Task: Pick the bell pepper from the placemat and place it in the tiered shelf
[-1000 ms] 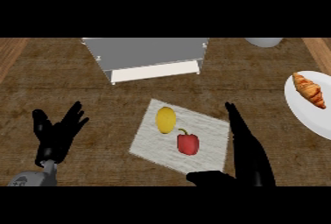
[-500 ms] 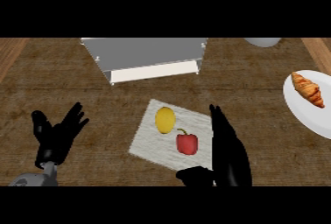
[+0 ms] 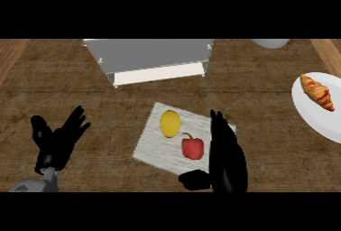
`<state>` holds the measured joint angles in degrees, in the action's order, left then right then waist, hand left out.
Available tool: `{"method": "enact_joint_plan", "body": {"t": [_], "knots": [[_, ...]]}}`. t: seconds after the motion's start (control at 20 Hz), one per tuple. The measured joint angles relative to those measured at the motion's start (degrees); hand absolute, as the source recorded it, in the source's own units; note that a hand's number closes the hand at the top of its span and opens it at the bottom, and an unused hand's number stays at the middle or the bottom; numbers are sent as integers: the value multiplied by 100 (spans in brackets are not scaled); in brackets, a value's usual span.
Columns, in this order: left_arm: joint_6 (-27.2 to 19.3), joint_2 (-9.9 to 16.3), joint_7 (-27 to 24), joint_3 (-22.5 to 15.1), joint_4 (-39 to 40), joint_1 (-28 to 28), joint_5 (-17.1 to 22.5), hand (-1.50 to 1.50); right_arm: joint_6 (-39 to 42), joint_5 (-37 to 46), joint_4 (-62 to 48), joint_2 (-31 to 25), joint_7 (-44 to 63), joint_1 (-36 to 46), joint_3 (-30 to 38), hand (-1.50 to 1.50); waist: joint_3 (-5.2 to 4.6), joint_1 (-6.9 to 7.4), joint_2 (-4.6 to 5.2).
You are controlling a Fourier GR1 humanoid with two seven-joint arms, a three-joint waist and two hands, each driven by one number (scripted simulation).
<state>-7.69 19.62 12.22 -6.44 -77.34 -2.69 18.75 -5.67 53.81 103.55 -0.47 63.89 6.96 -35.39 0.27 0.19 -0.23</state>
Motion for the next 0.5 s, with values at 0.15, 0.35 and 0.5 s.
{"method": "enact_joint_plan", "body": {"t": [0.15, 0.35, 0.5], "knots": [[16, -39, 30, 34, -35, 6, -31, 0, -173, -4, -340, -2, 27, 168, -77, -150, -2, 10, 4], [47, -71, 5, 120, 40, -30, -77, 0, -292, 72, -621, 0, -17, 154, 15, -150, -2, -4, 4], [49, -123, -9, 126, 45, -28, -145, 0, -435, 118, -932, 0, -35, 246, 24, -150, 2, 2, 2]]}}
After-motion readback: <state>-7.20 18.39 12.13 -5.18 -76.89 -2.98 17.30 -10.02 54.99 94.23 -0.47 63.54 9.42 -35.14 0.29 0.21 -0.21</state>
